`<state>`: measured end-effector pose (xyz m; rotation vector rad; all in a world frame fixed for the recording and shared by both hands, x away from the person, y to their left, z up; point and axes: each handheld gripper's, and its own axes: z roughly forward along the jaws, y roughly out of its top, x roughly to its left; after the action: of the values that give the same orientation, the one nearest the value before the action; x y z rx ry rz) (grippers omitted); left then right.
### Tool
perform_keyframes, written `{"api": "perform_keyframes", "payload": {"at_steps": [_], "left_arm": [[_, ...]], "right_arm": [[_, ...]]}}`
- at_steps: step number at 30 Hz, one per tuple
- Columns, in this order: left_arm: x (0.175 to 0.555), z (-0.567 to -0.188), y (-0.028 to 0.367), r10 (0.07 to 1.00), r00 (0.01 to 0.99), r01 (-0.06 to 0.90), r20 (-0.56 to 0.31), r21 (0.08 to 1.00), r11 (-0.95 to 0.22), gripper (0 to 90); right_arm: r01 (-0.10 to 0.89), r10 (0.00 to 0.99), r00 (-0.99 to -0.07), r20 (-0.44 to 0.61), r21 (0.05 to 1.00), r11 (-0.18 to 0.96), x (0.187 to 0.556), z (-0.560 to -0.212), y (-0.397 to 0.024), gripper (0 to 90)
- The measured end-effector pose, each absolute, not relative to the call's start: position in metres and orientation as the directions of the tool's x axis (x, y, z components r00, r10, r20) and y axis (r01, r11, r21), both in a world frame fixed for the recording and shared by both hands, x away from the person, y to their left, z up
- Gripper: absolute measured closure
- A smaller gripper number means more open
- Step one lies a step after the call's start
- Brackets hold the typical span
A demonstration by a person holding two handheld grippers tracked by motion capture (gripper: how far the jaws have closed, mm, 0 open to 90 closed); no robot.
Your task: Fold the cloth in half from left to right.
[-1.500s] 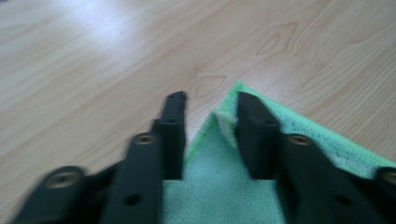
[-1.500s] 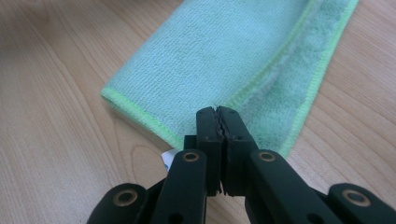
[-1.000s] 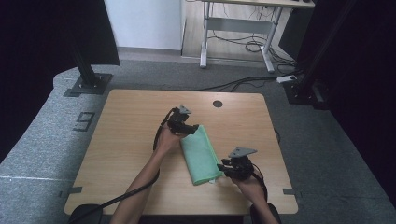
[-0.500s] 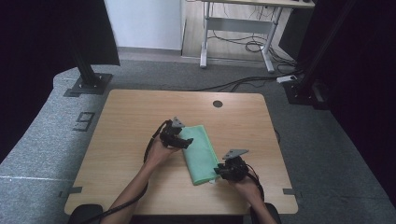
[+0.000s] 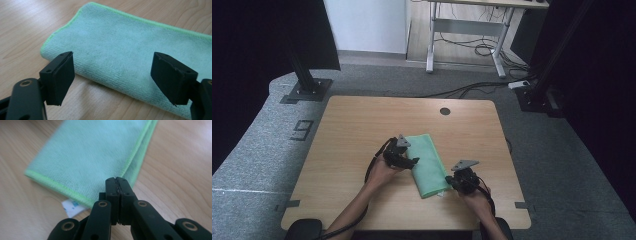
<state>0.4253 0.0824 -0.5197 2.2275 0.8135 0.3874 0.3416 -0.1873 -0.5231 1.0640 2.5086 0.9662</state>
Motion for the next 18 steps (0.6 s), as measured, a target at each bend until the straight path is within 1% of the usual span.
{"api": "perform_keyframes", "payload": {"at_steps": [2,9,15,18], "left_arm": [[0.424,-0.523,0.080,0.654,0.755,0.436,0.044,0.712,-0.551,17.5],[0.417,-0.525,0.084,0.674,0.737,0.452,0.041,0.711,-0.538,13.8],[0.410,-0.532,0.087,0.694,0.719,0.482,0.032,0.696,-0.532,7.3],[0.408,-0.539,0.087,0.702,0.711,0.494,0.039,0.684,-0.538,5.0]], "right_arm": [[0.550,0.718,-0.696,0.001,0.644,0.532,0.343,-0.528,-0.188,83.5],[0.562,0.747,-0.665,-0.033,0.637,0.528,0.346,-0.532,-0.191,58.8],[0.556,0.760,-0.648,-0.044,0.654,0.512,0.352,-0.530,-0.195,44.9],[0.552,0.765,-0.642,-0.053,0.660,0.510,0.357,-0.530,-0.196,41.4]]}}
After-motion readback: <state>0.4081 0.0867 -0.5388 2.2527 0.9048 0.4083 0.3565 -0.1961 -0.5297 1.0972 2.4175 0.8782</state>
